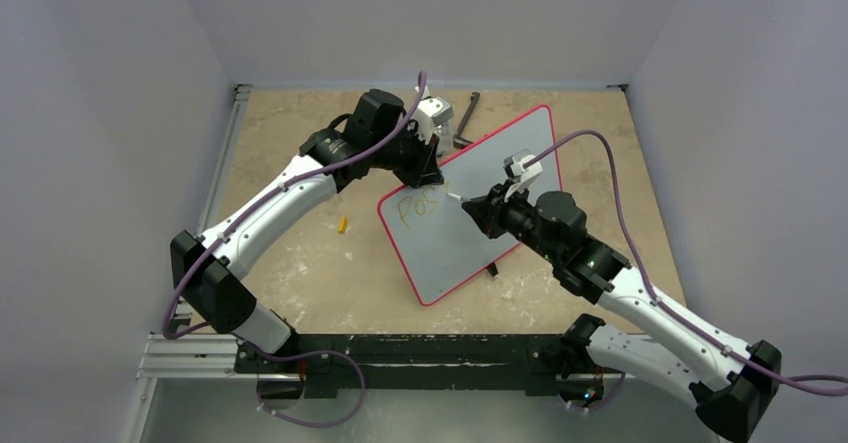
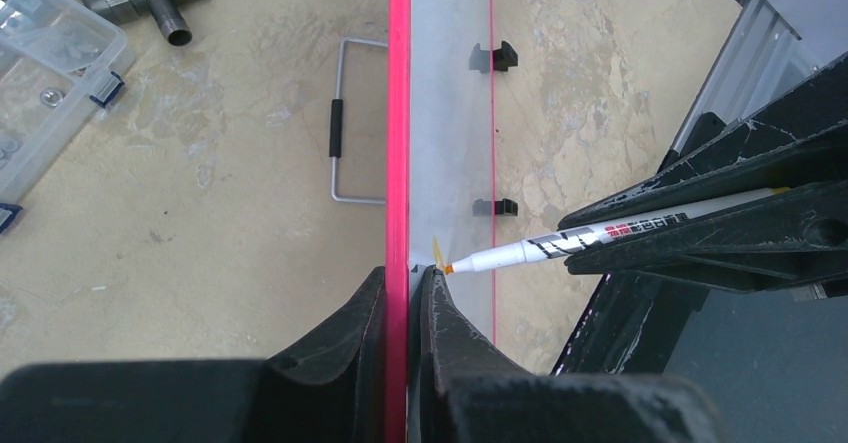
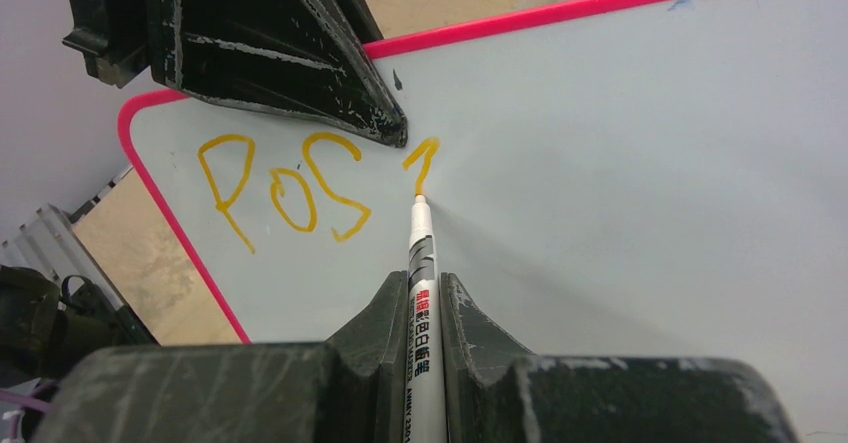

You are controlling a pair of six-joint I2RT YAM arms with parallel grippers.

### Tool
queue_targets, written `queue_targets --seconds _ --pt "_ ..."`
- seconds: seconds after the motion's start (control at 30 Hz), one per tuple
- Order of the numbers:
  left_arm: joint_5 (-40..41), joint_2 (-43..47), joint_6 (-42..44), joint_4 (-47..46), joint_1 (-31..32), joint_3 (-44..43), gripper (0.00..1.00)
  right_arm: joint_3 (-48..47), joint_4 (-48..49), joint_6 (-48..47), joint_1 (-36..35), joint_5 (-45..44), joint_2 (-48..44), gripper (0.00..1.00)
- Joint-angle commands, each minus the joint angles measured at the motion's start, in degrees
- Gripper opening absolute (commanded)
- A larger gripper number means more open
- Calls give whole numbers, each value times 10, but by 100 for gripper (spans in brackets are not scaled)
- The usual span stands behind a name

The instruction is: Write a sentence on the whiteboard

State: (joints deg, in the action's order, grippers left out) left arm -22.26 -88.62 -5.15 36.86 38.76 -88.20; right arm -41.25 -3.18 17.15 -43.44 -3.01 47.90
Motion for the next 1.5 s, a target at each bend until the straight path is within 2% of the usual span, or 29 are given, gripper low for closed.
queue_targets --seconds 0.0,0.3,0.8,1.03,1.47 --pt "27 -1 43 58 11 18 0 10 -20 6 2 -3 -7 0" --pt "26 1 43 58 11 18 0 -15 -36 6 2 -47 -1 0" --pt "23 1 43 58 12 17 0 -97 -44 -3 2 -28 6 0" --pt "23 3 43 58 12 18 0 -99 -34 -2 2 -15 -1 0" --pt "23 4 43 58 11 17 0 -88 13 -6 2 -12 49 0"
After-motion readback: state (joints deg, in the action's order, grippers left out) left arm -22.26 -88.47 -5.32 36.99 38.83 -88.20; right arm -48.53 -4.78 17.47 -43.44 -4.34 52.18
